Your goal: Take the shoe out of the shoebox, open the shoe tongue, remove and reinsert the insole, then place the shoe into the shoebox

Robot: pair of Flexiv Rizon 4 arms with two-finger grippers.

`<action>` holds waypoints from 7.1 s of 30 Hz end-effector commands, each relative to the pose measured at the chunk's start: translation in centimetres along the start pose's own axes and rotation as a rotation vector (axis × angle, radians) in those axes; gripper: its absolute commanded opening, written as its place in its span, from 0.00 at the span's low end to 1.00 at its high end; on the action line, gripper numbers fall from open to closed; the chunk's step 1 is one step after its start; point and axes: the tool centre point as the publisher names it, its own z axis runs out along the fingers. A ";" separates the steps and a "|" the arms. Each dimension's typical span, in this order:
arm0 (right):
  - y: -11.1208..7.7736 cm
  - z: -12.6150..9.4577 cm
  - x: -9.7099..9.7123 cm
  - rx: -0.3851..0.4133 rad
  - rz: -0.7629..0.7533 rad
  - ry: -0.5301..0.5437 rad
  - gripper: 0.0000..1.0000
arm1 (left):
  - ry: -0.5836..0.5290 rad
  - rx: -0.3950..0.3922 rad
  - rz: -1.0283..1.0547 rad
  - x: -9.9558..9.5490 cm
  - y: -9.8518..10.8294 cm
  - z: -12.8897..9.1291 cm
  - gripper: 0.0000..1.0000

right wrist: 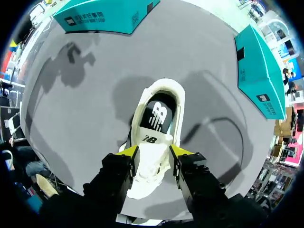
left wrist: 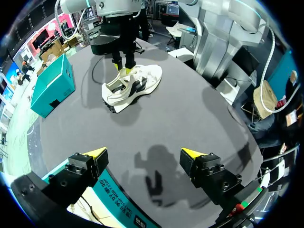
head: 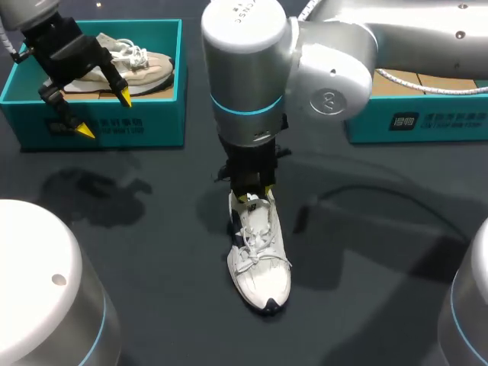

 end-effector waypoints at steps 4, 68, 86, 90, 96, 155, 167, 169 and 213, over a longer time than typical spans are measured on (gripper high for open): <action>1.4 -1.3 -0.1 0.057 -0.428 -0.053 0.73 | 0.002 -0.002 0.000 0.0 0.0 -0.1 1.00; 9.2 7.3 -3.4 -0.070 -1.242 0.011 1.00 | 0.002 -0.002 0.000 0.0 0.0 -0.1 1.00; 9.6 9.7 -3.4 -0.063 -1.255 0.050 0.38 | 0.002 -0.002 0.000 0.0 0.0 -0.1 1.00; 9.6 10.0 -3.5 -0.059 -1.254 0.057 0.23 | 0.002 -0.002 0.000 0.0 0.0 -0.1 1.00; 9.3 9.7 -3.5 -0.056 -1.247 0.050 0.00 | 0.002 -0.002 0.000 0.0 0.0 -0.1 1.00; 6.6 -14.8 -24.4 0.006 -1.199 -0.275 0.00 | 0.002 -0.002 0.000 0.0 0.0 -0.1 1.00; 9.2 -18.0 -31.2 0.004 -1.276 -0.282 0.00 | 0.002 -0.002 0.000 0.0 0.0 -0.1 1.00; 9.2 -18.0 -31.2 0.004 -1.276 -0.282 0.00 | 0.002 -0.002 0.000 0.0 0.0 -0.1 1.00; 18.6 -19.8 -45.3 0.000 -1.276 -0.354 0.00 | 0.002 -0.002 0.000 0.0 0.0 -0.1 1.00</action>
